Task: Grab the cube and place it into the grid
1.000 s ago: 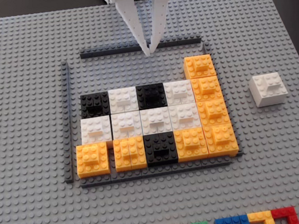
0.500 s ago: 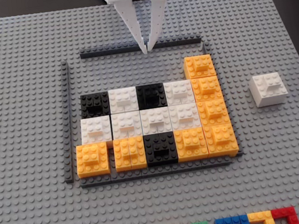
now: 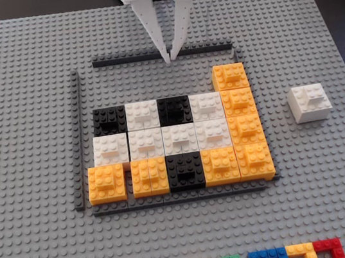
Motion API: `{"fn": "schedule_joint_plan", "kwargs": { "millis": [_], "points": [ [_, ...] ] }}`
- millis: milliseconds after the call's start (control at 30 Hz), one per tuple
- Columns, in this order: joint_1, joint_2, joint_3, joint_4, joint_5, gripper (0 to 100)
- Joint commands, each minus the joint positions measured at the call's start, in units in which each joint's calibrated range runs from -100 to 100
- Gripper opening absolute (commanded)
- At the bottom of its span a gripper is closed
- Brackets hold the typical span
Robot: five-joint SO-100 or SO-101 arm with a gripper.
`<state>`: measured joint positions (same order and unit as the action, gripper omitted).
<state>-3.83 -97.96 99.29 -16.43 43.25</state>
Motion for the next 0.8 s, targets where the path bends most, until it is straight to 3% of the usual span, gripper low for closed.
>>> {"fn": "schedule_joint_plan", "kwargs": {
  "millis": [0,467,767],
  "points": [
    [0.33,-1.35,-1.92,-0.22,0.54,0],
    [-0.78,11.64,-27.84,7.06,0.15,0],
    [-6.74,26.00,-45.69,11.06,-1.81,0]
  ]
}}
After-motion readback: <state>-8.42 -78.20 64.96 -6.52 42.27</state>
